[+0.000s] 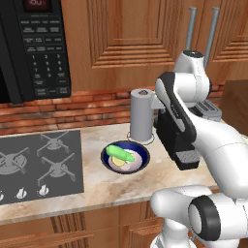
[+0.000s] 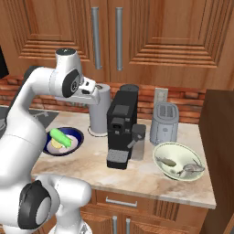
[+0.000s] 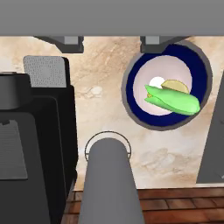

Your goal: Place the bowl with the corn and lemon wedge on the second highest shelf of the fridge. Place the bowl with the fishs on the top shelf of the fridge.

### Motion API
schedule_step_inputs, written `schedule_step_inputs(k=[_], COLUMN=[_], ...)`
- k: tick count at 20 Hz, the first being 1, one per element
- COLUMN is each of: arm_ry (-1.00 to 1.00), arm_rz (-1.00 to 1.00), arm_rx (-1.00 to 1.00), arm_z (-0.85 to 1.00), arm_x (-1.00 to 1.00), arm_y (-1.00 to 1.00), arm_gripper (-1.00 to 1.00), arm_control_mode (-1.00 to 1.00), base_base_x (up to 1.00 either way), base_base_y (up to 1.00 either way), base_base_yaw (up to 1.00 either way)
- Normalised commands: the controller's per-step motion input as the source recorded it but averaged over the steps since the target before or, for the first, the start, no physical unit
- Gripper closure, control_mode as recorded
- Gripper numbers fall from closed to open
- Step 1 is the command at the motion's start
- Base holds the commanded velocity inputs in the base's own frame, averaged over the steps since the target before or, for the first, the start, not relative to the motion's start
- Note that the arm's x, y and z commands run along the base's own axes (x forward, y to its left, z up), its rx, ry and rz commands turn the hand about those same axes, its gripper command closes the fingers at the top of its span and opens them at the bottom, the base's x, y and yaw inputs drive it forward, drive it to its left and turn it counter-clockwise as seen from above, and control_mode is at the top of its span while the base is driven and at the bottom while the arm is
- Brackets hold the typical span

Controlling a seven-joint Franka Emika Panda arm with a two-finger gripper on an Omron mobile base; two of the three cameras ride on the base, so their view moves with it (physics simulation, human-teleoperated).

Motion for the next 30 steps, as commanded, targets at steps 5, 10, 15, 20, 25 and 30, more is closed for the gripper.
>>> schedule_step_inputs(k=[5, 10, 15, 20, 25, 30], arm_ry=[0.01, 0.14, 0.18, 0.09, 0.04, 0.0], arm_rz=[-0.03, -0.05, -0.09, -0.1, -0.08, -0.05], arm_rx=[0.01, 0.04, 0.07, 0.12, 0.06, 0.0], arm_z=[-0.33, -0.99, -1.0, -0.9, -0.75, -0.5], arm_x=[0.0, 0.0, 0.02, 0.05, 0.0, 0.03], arm_y=[0.22, 0.28, 0.14, 0.02, 0.11, 0.17], arm_gripper=[-1.0, -1.0, -1.0, -1.0, -1.0, -1.0], arm_control_mode=[-1.0, -1.0, -1.0, -1.0, -1.0, -1.0], base_base_x=[0.0, 0.0, 0.0, 0.0, 0.0, 0.0], base_base_y=[0.0, 0.0, 0.0, 0.0, 0.0, 0.0], base_base_yaw=[0.0, 0.0, 0.0, 0.0, 0.0, 0.0])
